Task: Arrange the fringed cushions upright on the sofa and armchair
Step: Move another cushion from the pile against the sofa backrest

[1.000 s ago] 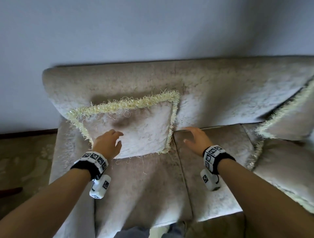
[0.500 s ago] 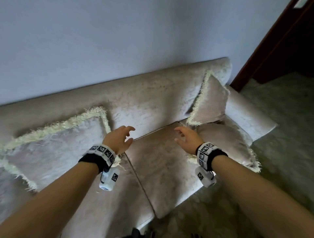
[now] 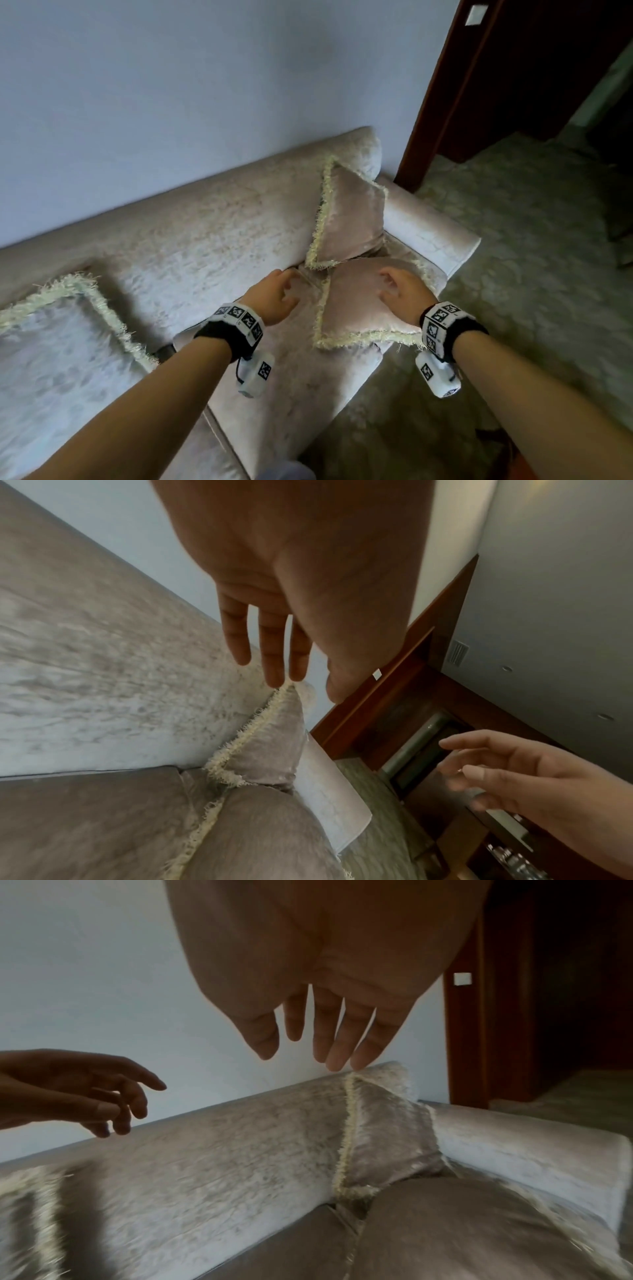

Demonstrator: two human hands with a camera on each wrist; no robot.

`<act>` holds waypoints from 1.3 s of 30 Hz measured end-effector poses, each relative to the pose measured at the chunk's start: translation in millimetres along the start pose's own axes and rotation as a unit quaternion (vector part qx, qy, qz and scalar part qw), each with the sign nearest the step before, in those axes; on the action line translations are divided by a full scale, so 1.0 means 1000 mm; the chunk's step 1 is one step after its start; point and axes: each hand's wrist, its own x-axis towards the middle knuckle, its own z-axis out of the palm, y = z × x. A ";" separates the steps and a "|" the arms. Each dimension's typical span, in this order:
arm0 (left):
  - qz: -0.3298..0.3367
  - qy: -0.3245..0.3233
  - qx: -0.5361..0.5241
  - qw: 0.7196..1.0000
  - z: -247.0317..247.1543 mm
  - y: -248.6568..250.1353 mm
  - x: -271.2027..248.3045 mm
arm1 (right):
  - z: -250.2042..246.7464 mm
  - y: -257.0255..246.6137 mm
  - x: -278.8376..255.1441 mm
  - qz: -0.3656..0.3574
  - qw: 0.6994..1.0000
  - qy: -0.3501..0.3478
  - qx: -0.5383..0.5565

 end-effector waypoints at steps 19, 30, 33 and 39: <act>-0.007 -0.140 -0.041 0.989 0.165 0.098 0.296 | -0.078 0.267 0.147 0.191 0.979 -0.031 0.061; -0.173 -0.130 -0.027 0.976 0.232 0.083 0.366 | -0.058 0.387 0.277 0.174 0.967 -0.184 0.044; -0.199 -0.130 -0.030 0.971 0.251 0.061 0.380 | -0.037 0.410 0.303 0.165 0.960 -0.223 0.026; -0.251 -0.186 -0.020 0.950 0.301 -0.010 0.401 | 0.028 0.450 0.336 0.207 0.934 -0.287 0.047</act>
